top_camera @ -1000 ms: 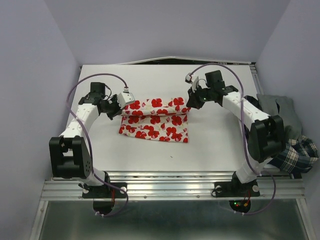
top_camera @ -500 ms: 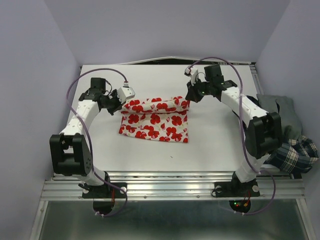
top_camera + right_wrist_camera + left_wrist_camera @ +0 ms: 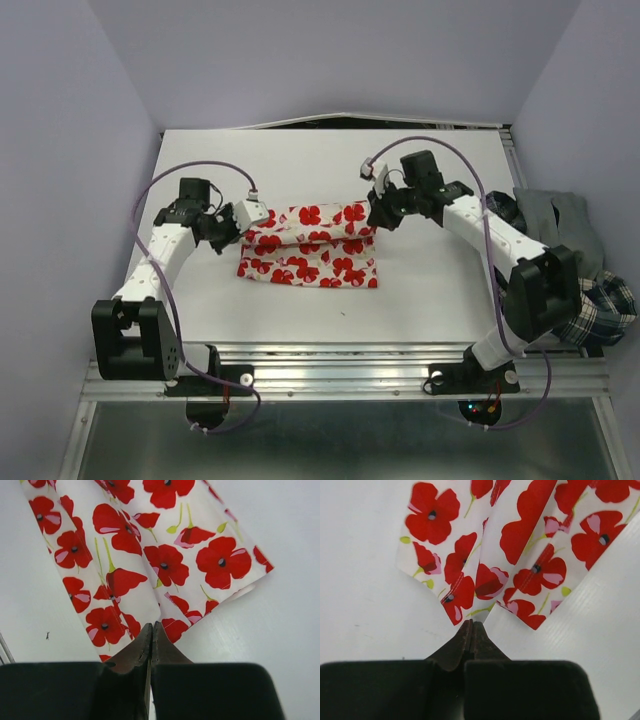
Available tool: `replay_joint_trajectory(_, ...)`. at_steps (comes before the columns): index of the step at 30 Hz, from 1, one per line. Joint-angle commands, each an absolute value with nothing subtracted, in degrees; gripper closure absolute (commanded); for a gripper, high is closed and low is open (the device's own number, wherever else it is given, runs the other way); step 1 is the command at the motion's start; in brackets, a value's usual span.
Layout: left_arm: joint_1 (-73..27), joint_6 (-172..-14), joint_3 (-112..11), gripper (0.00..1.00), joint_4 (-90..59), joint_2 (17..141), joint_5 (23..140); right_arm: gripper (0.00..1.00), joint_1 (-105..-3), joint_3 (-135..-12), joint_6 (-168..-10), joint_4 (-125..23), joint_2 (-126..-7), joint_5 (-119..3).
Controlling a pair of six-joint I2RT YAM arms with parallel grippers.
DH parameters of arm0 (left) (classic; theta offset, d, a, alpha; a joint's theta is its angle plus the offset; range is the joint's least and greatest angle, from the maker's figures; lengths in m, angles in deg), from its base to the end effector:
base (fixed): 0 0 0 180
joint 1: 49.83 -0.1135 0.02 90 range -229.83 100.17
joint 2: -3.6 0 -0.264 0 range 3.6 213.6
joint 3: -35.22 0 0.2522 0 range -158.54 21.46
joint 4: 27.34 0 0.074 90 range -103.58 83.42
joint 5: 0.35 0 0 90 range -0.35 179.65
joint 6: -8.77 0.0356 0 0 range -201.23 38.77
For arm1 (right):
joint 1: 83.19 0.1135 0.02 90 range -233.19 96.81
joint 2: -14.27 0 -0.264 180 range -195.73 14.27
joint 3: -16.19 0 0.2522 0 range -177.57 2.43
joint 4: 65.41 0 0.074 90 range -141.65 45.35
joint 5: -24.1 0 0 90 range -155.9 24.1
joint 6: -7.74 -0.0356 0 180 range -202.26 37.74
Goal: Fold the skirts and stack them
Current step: Fold the skirt
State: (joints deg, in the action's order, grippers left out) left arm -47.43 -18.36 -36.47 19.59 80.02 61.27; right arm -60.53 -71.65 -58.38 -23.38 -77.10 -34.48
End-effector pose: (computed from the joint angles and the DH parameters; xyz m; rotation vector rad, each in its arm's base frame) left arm 0.2737 -0.0284 0.2667 1.4263 1.8482 -0.1009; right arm 0.3169 0.1524 0.2874 -1.1464 1.9998 0.6341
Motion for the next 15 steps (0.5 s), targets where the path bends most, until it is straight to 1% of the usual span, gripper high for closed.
replay_joint_trajectory(1,-46.49,-15.93,-31.46,1.0,19.73,79.27,63.02,0.99,-58.32,-65.78,-57.03,-25.02,-76.43,-35.84)
replay_joint_trajectory(6,-43.59,-15.67,-26.01,1.0,20.08,80.59,63.02,0.99,-56.99,-59.89,-54.84,-27.91,-77.65,-38.3)
replay_joint_trajectory(8,-41.57,-16.28,-24.95,0.97,20.0,80.33,63.46,0.99,-56.99,-59.09,-53.96,-28.18,-78.18,-40.14)
replay_joint_trajectory(9,-41.04,-16.28,-24.16,0.95,20.17,79.63,63.46,0.97,-56.99,-59.18,-53.96,-28.1,-78.8,-40.58)
replay_joint_trajectory(10,-40.52,-16.46,-23.89,0.85,20.17,79.19,63.72,0.89,-56.99,-59.44,-54.48,-27.92,-78.89,-41.11)
replay_joint_trajectory(11,-39.55,-16.72,-23.28,0.78,20.26,78.83,64.07,0.75,-56.99,-60.84,-54.57,-26.53,-79.06,-41.38)
replay_joint_trajectory(12,-39.02,-16.63,-23.27,0.66,21.56,78.05,64.25,0.69,-56.99,-61.81,-55.18,-25.56,-78.98,-41.21)
replay_joint_trajectory(13,-38.84,-16.28,-23.36,0.61,22.45,77.6,64.16,0.58,-56.99,-62.77,-55.8,-24.76,-78.72,-41.12)
replay_joint_trajectory(14,-38.41,-16.11,-23.54,0.57,23.24,77.34,64.25,0.36,-56.99,-64.18,-56.15,-23.97,-78.28,-41.2)
replay_joint_trajectory(15,-38.31,-16.54,-24.23,0.54,24.81,76.55,64.25,0.34,-56.99,-64.89,-56.5,-23.44,-77.75,-41.03)
